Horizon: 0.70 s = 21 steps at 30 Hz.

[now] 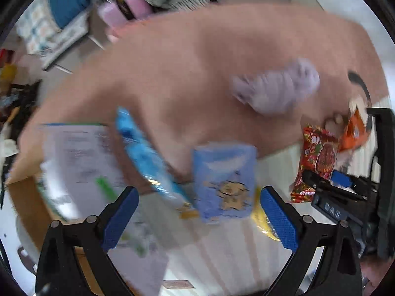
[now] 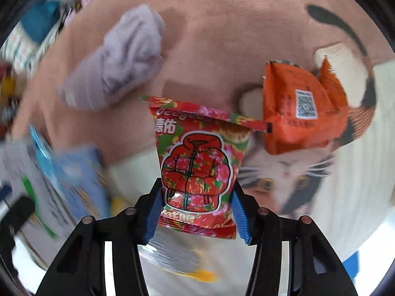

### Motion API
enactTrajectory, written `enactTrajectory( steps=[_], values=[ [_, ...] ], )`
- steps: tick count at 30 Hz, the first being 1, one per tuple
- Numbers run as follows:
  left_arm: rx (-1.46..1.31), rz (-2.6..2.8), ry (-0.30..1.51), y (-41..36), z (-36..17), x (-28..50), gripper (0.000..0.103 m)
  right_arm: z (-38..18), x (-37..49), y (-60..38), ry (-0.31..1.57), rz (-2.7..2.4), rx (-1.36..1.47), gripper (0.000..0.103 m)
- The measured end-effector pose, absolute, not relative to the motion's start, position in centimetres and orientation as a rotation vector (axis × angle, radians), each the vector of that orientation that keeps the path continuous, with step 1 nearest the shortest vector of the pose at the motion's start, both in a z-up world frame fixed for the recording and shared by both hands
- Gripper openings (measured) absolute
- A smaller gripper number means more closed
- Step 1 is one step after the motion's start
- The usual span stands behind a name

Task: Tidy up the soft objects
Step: 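Grasp the blue tissue pack with the left tool while the right tool grasps the red floral packet, then lower both packets into the box and open both tools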

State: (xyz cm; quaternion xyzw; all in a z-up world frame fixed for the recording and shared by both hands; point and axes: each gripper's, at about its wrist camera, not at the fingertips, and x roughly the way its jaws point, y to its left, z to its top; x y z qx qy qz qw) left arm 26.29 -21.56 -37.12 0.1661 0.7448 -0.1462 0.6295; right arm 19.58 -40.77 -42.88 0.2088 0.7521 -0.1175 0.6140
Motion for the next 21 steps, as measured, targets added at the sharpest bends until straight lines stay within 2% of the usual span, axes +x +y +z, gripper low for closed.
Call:
enactTrajectory(
  steps=[3, 5, 11, 13, 14, 15, 16, 19, 21],
  values=[
    [0.334, -0.368, 1.797, -22.3, -39.8, 25.9, 0.101, -43.0, 18.5, -41.2, 1.761, -0.247, 0.39, 0.053],
    [0.317, -0.36, 1.834, -22.6, -41.1, 26.1, 0.101, -43.2, 18.2, -41.8, 1.76, -0.247, 0.422, 0.059],
    [0.314, -0.312, 1.892, -22.9, -44.5, 26.3, 0.098, -45.1, 18.5, -43.5, 1.753, -0.286, 0.51, 0.066],
    [0.299, -0.295, 1.9, -22.6, -45.0, 26.2, 0.075, -45.5, 19.0, -43.5, 1.756, -0.314, 0.489, 0.065],
    [0.309, -0.283, 1.882, -22.6, -44.8, 26.2, 0.07, -45.6, 19.2, -43.2, 1.756, -0.326, 0.474, 0.063],
    [0.325, -0.278, 1.866, -22.6, -44.6, 26.0, 0.06, -45.6, 19.3, -42.9, 1.755, -0.34, 0.459, 0.062],
    [0.32, -0.285, 1.861, -22.5, -44.4, 25.9, 0.053, -45.6, 19.3, -42.5, 1.754, -0.349, 0.445, 0.056],
    [0.298, -0.292, 1.845, -21.9, -43.4, 25.6, 0.047, -45.4, 19.4, -41.7, 1.746, -0.352, 0.416, 0.047],
    [0.291, -0.291, 1.813, -21.3, -42.2, 25.6, 0.046, -44.9, 19.4, -41.7, 1.741, -0.343, 0.421, 0.046]
  ],
)
